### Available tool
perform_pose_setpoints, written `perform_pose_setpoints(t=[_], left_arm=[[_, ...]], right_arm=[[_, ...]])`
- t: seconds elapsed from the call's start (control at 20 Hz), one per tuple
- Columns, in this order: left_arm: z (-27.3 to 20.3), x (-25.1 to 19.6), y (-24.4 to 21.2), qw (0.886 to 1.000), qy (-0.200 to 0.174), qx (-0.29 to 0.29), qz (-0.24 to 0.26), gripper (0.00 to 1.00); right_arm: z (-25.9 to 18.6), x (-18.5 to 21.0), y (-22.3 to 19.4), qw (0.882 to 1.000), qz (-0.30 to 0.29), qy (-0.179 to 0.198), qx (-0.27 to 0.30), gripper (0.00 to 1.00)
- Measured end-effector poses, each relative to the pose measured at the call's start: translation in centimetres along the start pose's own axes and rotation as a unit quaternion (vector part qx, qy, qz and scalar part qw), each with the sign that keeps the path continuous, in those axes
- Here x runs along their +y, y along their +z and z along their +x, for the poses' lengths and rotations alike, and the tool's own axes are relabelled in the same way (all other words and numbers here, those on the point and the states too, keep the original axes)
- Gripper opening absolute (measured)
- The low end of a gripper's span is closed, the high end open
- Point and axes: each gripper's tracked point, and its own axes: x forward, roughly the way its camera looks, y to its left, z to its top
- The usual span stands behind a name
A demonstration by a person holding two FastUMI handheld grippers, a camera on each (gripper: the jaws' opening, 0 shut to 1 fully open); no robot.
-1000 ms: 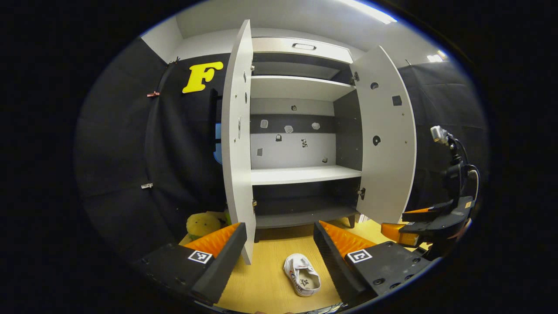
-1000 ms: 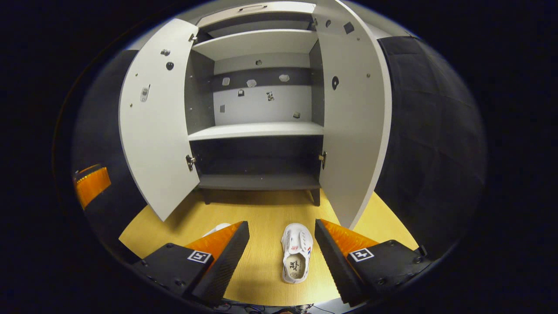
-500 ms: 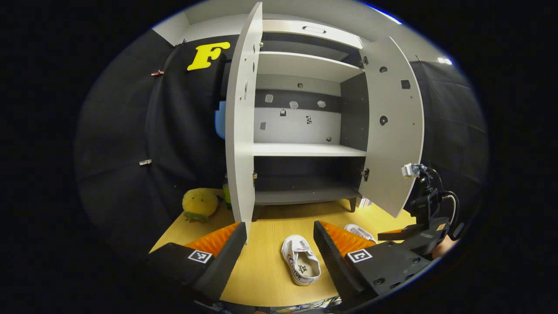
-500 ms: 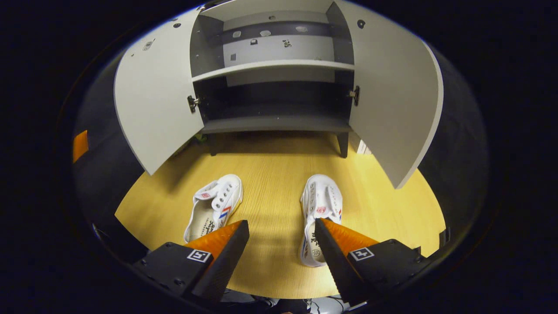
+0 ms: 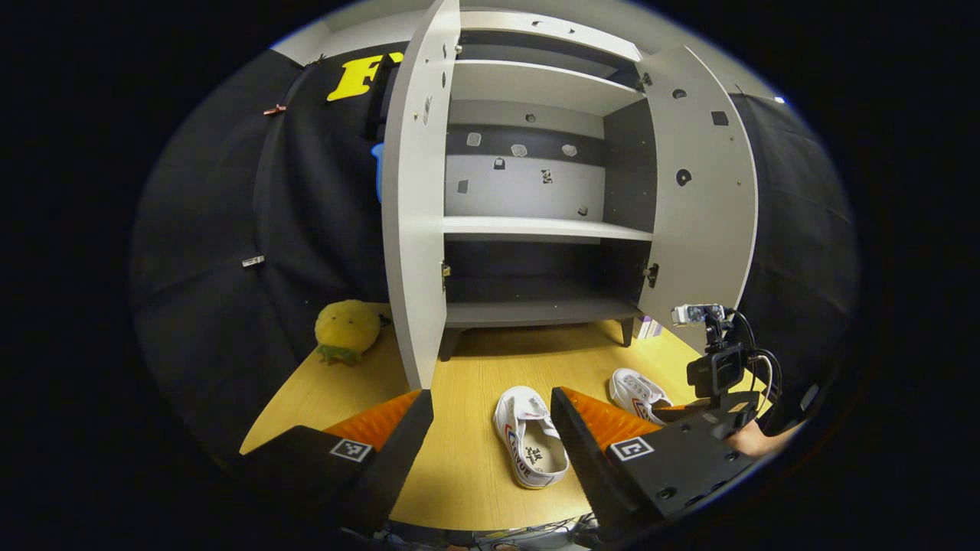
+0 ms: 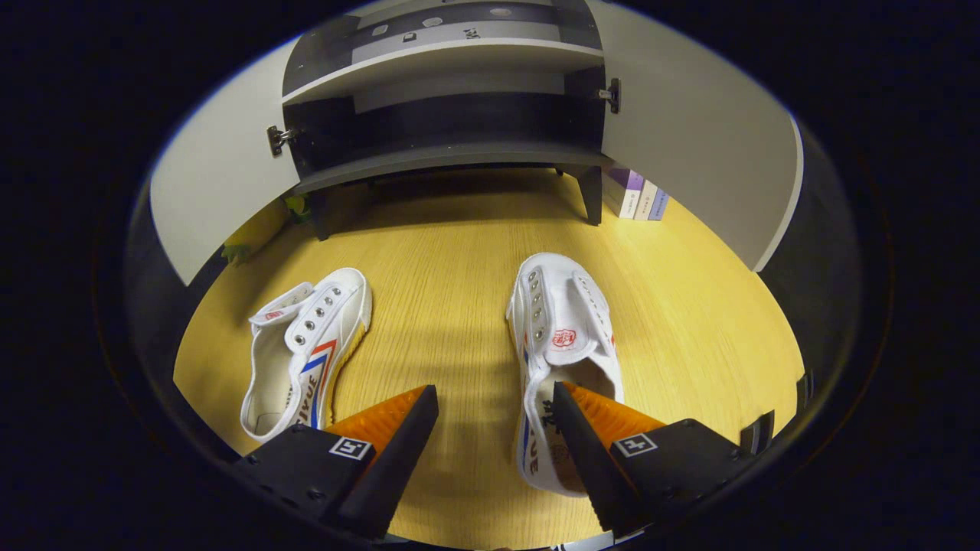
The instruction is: Grab one shoe with the right hand and put it into the shoe cabinet, grab the other shoe with the left hand and put it into the shoe cabinet; then close the right door with the right hand and the left door with the left hand.
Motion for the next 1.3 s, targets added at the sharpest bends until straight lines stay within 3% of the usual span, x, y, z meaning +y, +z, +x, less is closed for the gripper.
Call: perform_pose_setpoints(t=[0.5,0.55,0.7,0.8,0.85,1.15,1.3], left_arm=[[3.1,-2.9,0.3,1.0,-0.003,0.015,-0.012,0.96],[3.4,-3.1,0.1,1.0,-0.001,0.018,-0.01,0.96],[4.0,-3.8,0.0,1.0,0.01,0.027,-0.006,0.96],[4.3,-3.9,0.4,0.999,0.024,0.033,-0.008,0.96],[4.3,-3.9,0.7,0.999,0.034,0.034,-0.009,0.96],[2.5,-3.7,2.8,0.989,0.128,0.036,-0.064,0.96],[1.4,-4.2,3.4,0.984,0.158,0.02,-0.083,0.96]], right_arm=[[5.0,-1.4,3.1,0.999,-0.002,-0.027,-0.04,0.96],[5.2,-2.0,3.4,0.999,-0.007,-0.033,-0.039,0.91],[5.6,-2.6,3.8,0.999,-0.01,-0.023,-0.03,0.42],[5.7,-2.1,3.8,1.0,-0.025,-0.005,-0.015,0.36],[5.9,-2.1,3.8,0.999,-0.038,-0.001,-0.012,0.23],[5.6,-1.6,3.6,0.997,-0.058,0.056,0.017,0.07],[5.6,-1.7,3.5,0.995,-0.074,0.07,0.022,0.07]])
